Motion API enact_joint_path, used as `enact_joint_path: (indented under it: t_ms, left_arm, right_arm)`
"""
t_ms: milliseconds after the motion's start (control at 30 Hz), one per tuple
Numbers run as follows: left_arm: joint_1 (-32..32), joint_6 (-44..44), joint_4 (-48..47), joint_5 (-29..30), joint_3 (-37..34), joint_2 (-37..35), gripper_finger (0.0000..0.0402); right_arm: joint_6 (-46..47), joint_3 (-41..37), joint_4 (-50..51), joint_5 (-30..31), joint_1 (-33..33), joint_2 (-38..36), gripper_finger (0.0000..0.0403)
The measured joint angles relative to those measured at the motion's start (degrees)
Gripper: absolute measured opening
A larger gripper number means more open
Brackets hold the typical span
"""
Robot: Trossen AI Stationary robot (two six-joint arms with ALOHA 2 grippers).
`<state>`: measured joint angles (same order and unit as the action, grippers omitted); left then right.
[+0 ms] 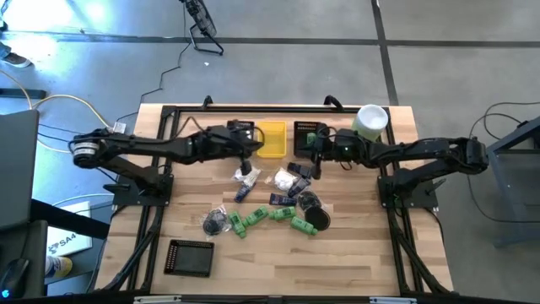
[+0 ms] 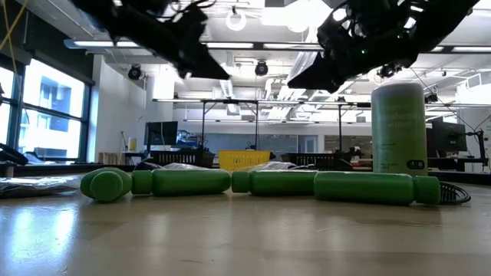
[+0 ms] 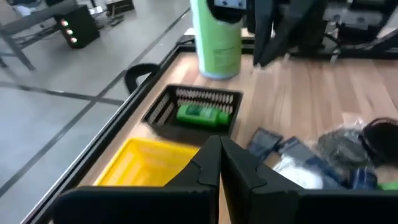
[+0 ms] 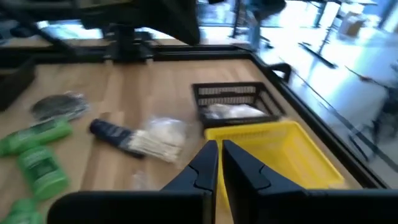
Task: Pick & Place Travel size toiletries
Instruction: Put the blue shave cream bottle into the yellow bin
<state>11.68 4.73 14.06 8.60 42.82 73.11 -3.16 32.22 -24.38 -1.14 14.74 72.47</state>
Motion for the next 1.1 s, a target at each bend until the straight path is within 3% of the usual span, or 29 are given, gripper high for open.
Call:
enact_joint_path:
  t_ms: [133,300,467,700,867,1100]
  left_arm:
    - [1.7,1.1,0.6,-0.6,-4.7,-6.1,0.0001]
    - [3.0,1.6,8.5,-3.6,-11.4,-11.8,0.0001]
    - [2.9,1.5,13.1,-7.5,-15.6,-16.0,0.0001]
    - [2.9,-0.3,11.9,-12.5,-16.4,-18.3,0.0001]
    - [2.9,0.3,10.9,-12.8,-16.4,-18.3,0.0001]
    - [2.9,2.8,10.8,-12.7,-16.4,-18.3,0.0001]
  right_arm:
    - [3.4,2.2,6.9,1.6,0.0,0.0,0.0004]
    - [5.1,8.9,19.2,3.7,-1.1,0.6,0.0003]
    - [4.5,11.8,21.8,6.1,-2.9,0.9,0.0003]
    - [6.0,11.7,23.7,7.3,-5.7,0.9,0.0002]
    - [6.6,11.7,24.9,7.0,-8.2,0.9,0.0002]
    - [3.2,11.7,30.8,1.6,-10.5,1.0,0.0002]
